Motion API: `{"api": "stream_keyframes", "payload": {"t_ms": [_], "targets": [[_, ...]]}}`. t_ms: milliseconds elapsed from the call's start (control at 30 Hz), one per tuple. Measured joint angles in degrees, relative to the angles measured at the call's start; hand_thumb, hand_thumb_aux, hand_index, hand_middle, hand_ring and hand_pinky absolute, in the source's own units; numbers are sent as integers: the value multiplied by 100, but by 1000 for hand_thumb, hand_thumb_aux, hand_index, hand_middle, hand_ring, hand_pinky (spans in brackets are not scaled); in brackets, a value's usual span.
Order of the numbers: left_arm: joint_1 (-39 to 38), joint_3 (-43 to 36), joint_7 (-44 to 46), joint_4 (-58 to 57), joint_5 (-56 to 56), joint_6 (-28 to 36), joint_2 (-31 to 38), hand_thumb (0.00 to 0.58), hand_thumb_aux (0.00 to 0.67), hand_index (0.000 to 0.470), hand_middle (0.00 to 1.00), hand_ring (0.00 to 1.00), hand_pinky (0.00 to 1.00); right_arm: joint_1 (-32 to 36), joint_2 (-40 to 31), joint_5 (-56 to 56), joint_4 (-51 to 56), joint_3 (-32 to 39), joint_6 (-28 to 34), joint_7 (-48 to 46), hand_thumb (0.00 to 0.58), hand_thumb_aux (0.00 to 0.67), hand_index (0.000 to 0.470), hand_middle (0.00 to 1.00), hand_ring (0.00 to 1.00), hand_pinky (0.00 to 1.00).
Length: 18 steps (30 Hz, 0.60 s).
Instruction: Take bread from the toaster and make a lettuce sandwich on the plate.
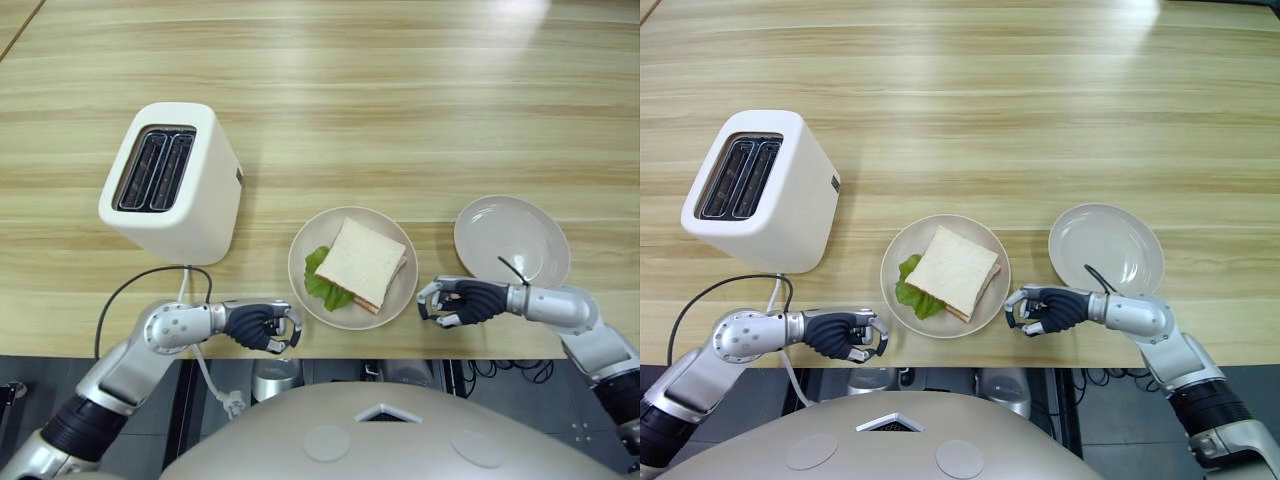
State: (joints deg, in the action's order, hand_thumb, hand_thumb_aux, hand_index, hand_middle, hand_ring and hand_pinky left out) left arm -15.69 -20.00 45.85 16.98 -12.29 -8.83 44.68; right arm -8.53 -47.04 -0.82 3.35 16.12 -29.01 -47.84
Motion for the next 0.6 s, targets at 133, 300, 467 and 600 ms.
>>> {"api": "stream_keyframes", "payload": {"t_ms": [133,300,467,600], "targets": [[746,-240,-611,-702,-658,-296,-640,580,670,460,1000,1000,1000,395,411,-570,180,142,-112,211,580,670,460,1000,1000,1000],[899,-461,-810,-1196,-1205,-468,-663,580,670,460,1000,1000,1000,893,449,-1298,721,391,-231,293,580,670,460,1000,1000,1000],[1023,-488,-854,-1361,-1195,-599,-785,580,670,460,1000,1000,1000,1048,647,-1490,880,559,-360,340,580,670,460,1000,1000,1000],[1830,-448,-1384,-2174,-1289,-638,-1378,580,670,460,1000,1000,1000,1615,1030,-1789,1382,584,-536,750,580,670,460,1000,1000,1000]]}}
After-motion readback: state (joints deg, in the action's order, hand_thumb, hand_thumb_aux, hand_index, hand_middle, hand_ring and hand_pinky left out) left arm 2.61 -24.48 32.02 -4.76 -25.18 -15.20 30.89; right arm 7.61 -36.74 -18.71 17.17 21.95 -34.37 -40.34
